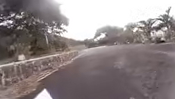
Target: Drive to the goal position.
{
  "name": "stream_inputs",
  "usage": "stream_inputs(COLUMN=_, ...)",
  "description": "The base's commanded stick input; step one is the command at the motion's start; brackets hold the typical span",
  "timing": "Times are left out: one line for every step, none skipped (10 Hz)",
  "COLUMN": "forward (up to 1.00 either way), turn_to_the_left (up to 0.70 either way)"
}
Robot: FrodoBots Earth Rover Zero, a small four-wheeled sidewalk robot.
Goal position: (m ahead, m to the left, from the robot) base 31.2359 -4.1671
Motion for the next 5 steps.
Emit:
stream_inputs(forward=1.00, turn_to_the_left=0.00)
stream_inputs(forward=1.00, turn_to_the_left=0.00)
stream_inputs(forward=1.00, turn_to_the_left=0.00)
stream_inputs(forward=1.00, turn_to_the_left=0.00)
stream_inputs(forward=1.00, turn_to_the_left=0.00)
